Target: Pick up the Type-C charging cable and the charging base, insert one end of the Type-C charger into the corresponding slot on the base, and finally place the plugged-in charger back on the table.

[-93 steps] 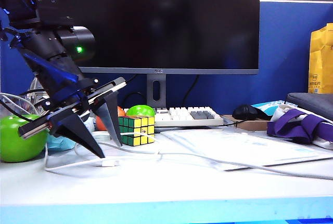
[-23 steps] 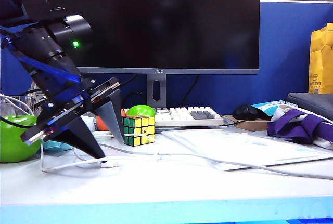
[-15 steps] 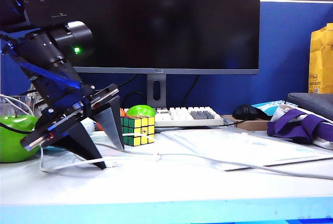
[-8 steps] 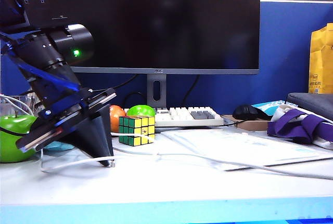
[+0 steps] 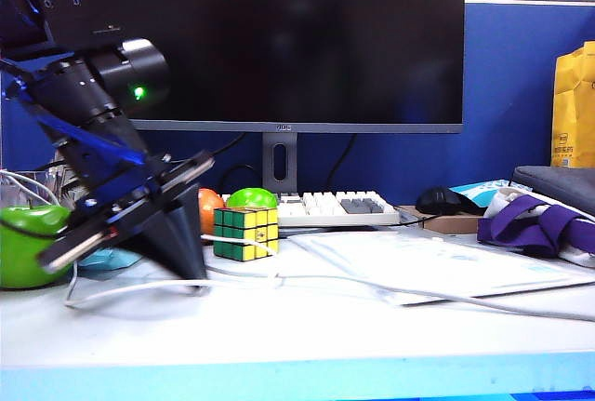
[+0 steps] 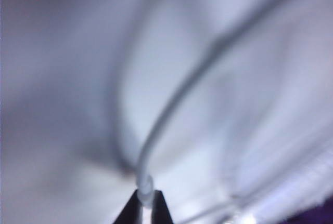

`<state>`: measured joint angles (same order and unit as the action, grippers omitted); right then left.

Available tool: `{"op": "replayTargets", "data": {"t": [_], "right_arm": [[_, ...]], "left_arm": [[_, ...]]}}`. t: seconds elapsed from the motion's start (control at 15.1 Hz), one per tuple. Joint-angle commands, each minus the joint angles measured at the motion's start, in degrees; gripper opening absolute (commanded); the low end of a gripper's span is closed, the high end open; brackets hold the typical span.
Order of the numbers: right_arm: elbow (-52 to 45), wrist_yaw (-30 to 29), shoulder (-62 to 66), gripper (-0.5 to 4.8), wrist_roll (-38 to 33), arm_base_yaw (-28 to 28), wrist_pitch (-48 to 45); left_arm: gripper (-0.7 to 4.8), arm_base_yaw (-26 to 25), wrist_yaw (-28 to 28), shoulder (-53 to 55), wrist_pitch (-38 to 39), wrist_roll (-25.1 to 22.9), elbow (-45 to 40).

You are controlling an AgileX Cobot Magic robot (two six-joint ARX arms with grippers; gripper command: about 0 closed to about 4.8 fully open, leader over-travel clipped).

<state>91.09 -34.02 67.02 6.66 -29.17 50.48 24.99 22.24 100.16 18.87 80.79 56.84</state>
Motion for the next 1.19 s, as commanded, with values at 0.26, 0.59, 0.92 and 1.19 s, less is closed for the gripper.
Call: {"op": "replayTargets", "data": {"t": [0.26,0.59,0.92,1.19], "right_arm": [[0.3,-0.2,-0.3,-0.04,-0.2,0.0,-1.0],[0.3,-0.2,-0.4,-0.04,-0.3,0.0,-0.3],[0.3,-0.2,-0.4,-0.04,-0.3,0.0,0.7],[0.3,-0.2,-0.4,-0.04,-0.3,0.0,0.7]], "left_arm": [[-0.07,0.4,3.5,-6.6,-19.3,-11.0,0.2],[-0.06,0.4,28.2,-10.0,-60.5,-11.6,4.5],[-0.07,0.4,37.8,-10.0,-65.2,-11.4,15.5],[-0.06,0.3,48.1,-9.9,-54.2,-15.8,18.1]]}}
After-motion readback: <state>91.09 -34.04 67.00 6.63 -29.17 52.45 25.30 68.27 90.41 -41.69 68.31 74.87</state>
